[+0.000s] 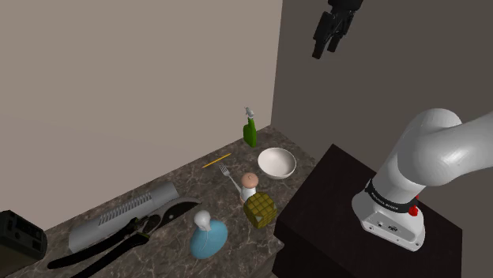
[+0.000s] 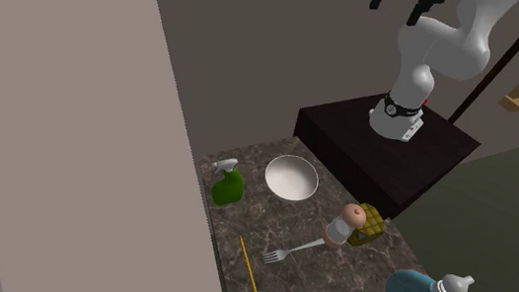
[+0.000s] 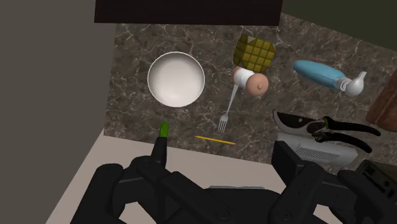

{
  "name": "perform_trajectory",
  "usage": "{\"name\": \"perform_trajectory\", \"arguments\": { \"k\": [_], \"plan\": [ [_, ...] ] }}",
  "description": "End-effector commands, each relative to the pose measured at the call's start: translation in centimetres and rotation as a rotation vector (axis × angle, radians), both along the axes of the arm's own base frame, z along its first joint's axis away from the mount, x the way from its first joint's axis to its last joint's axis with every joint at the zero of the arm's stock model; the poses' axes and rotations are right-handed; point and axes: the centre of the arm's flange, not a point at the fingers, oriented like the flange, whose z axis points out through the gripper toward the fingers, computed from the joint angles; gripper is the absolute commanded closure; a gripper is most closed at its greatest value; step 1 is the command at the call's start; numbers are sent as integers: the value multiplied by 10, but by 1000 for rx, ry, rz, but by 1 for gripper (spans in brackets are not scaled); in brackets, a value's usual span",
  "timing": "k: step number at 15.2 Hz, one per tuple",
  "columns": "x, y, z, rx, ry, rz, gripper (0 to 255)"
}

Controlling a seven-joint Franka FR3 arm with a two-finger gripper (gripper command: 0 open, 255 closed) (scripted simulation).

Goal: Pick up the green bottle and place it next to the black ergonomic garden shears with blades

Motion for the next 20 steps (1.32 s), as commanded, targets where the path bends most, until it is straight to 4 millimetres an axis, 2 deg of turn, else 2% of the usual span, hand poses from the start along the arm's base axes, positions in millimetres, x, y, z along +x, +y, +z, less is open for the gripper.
{"name": "perform_trajectory", "arguments": {
  "k": [1, 20],
  "plan": [
    [0, 0, 0, 0, 0, 0, 0],
    [179, -39, -174, -13, 31, -51, 0]
  ]
}}
